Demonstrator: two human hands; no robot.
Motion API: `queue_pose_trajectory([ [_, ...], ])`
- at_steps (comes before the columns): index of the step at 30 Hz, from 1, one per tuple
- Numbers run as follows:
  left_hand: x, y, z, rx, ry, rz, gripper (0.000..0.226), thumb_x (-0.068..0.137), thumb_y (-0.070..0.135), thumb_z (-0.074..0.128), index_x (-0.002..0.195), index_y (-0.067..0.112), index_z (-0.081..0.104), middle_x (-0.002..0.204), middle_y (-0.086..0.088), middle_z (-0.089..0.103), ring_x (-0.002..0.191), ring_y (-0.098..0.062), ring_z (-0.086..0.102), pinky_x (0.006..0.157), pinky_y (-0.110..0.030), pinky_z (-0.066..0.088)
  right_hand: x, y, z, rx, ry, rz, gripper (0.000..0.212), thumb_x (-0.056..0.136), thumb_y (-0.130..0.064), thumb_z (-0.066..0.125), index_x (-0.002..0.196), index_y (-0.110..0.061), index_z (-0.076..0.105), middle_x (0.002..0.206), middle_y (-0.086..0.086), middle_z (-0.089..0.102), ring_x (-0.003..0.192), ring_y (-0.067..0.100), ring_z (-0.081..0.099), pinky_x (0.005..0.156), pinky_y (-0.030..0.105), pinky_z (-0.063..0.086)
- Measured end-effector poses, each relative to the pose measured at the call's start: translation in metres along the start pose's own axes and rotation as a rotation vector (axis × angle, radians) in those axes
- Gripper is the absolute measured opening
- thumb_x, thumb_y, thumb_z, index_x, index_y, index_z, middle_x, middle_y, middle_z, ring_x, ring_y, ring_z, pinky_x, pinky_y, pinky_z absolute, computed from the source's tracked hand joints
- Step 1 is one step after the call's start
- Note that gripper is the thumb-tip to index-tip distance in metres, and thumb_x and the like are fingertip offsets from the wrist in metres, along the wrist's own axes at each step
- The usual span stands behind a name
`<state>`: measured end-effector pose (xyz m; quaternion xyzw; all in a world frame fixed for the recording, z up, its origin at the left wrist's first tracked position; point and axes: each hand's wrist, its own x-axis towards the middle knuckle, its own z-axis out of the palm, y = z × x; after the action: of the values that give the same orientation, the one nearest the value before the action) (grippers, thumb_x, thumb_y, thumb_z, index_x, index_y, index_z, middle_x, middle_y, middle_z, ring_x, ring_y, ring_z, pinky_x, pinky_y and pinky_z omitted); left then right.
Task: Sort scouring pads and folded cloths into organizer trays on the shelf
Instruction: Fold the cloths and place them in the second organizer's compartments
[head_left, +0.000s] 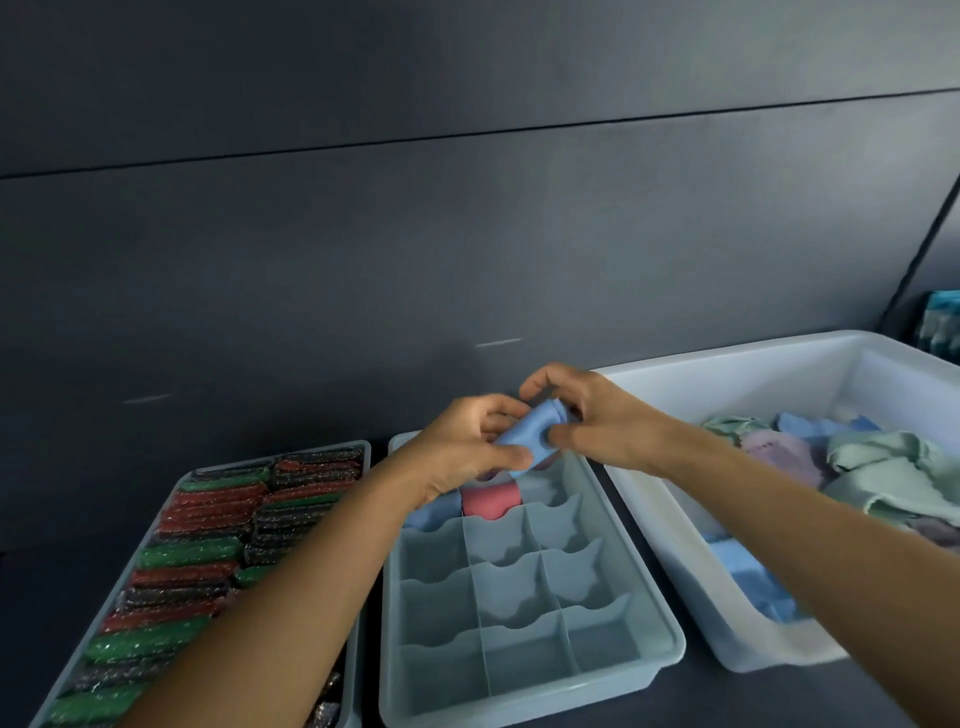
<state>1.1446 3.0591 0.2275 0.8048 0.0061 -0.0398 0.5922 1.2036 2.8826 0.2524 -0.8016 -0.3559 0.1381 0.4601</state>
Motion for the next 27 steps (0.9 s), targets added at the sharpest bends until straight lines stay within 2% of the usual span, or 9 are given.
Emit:
queue_pose_trajectory([
  [2, 0.013, -0.01, 0.008, 0.115, 0.001, 0.037, 0.036, 0.079, -0.007, 0.071, 0.11, 0.006, 0.062, 0.09, -0.008, 0.07, 0.078, -0.017, 0.065, 0.068, -0.03, 0.053, 0.007, 0.012, 0.001, -0.31, 0.016, -0.016, 0.042, 0.076, 0.003, 0.058, 0.11, -0.02, 0.054, 0.09, -0.002, 0.062, 0.076, 0.008, 0.059, 0.064, 0.019, 0.045],
  [4, 0.024, -0.022, 0.015, 0.197, 0.009, 0.069, 0.03, 0.078, -0.003, 0.074, 0.104, 0.007, 0.063, 0.082, -0.001, 0.067, 0.072, -0.01, 0.063, 0.07, -0.026, 0.053, 0.013, 0.023, 0.002, -0.6, 0.01, 0.04, 0.041, 0.075, -0.006, 0.06, 0.11, -0.026, 0.052, 0.1, -0.005, 0.063, 0.09, 0.016, 0.057, 0.08, 0.025, 0.038],
  [7, 0.034, -0.039, 0.025, 0.283, 0.028, 0.102, 0.023, 0.076, 0.0, 0.077, 0.093, 0.007, 0.064, 0.074, 0.006, 0.063, 0.062, 0.0, 0.058, 0.068, -0.021, 0.05, 0.019, 0.033, 0.009, -0.875, -0.025, 0.041, 0.041, 0.076, -0.012, 0.06, 0.113, -0.025, 0.048, 0.108, -0.003, 0.063, 0.104, 0.019, 0.056, 0.087, 0.028, 0.028],
  [10, 0.041, -0.053, 0.03, 0.354, 0.062, 0.134, 0.021, 0.073, 0.007, 0.08, 0.082, 0.012, 0.062, 0.071, 0.005, 0.064, 0.064, -0.009, 0.059, 0.07, -0.032, 0.053, 0.023, 0.034, 0.012, -1.043, -0.093, 0.018, 0.048, 0.079, -0.016, 0.061, 0.122, -0.021, 0.043, 0.112, 0.003, 0.06, 0.11, 0.022, 0.053, 0.091, 0.03, 0.027],
  [14, 0.044, -0.051, 0.036, 0.617, 0.084, 0.106, 0.017, 0.071, 0.02, 0.077, 0.084, 0.021, 0.066, 0.083, 0.002, 0.072, 0.08, -0.02, 0.068, 0.077, -0.035, 0.055, 0.022, 0.033, 0.003, -0.84, -0.03, -0.008, 0.055, 0.083, -0.02, 0.06, 0.133, -0.022, 0.038, 0.109, -0.004, 0.064, 0.113, 0.02, 0.049, 0.094, 0.032, 0.031],
  [16, 0.045, -0.042, 0.042, 0.856, 0.063, 0.097, 0.018, 0.077, 0.023, 0.073, 0.094, 0.024, 0.067, 0.096, 0.004, 0.071, 0.091, -0.019, 0.064, 0.08, -0.027, 0.045, 0.019, 0.032, -0.007, -0.689, 0.115, -0.046, 0.053, 0.082, -0.012, 0.057, 0.132, -0.022, 0.043, 0.103, -0.011, 0.067, 0.111, 0.019, 0.053, 0.095, 0.033, 0.037],
  [19, 0.05, -0.031, 0.051, 1.088, 0.068, 0.078, 0.019, 0.08, 0.019, 0.069, 0.099, 0.024, 0.066, 0.106, 0.002, 0.069, 0.101, -0.022, 0.061, 0.082, -0.028, 0.035, 0.011, 0.029, -0.024, -0.53, 0.233, -0.023, 0.042, 0.084, -0.009, 0.057, 0.124, -0.021, 0.053, 0.094, -0.012, 0.069, 0.103, 0.017, 0.059, 0.094, 0.035, 0.043],
  [23, 0.056, -0.026, 0.057, 1.216, 0.04, 0.054, 0.026, 0.082, 0.023, 0.068, 0.108, 0.022, 0.067, 0.11, 0.001, 0.068, 0.105, -0.024, 0.062, 0.079, -0.028, 0.033, 0.0, 0.036, -0.038, -0.368, 0.237, 0.059, 0.024, 0.088, -0.008, 0.057, 0.109, -0.018, 0.062, 0.092, -0.004, 0.071, 0.093, 0.018, 0.063, 0.083, 0.026, 0.047],
  [27, 0.058, -0.035, 0.053, 1.138, 0.026, 0.164, 0.026, 0.083, 0.044, 0.065, 0.096, 0.021, 0.068, 0.096, 0.001, 0.069, 0.094, -0.023, 0.061, 0.081, -0.032, 0.042, -0.008, 0.049, -0.043, -0.256, 0.27, 0.081, 0.018, 0.088, -0.005, 0.06, 0.099, -0.017, 0.068, 0.086, -0.006, 0.069, 0.089, 0.014, 0.064, 0.076, 0.012, 0.045],
])
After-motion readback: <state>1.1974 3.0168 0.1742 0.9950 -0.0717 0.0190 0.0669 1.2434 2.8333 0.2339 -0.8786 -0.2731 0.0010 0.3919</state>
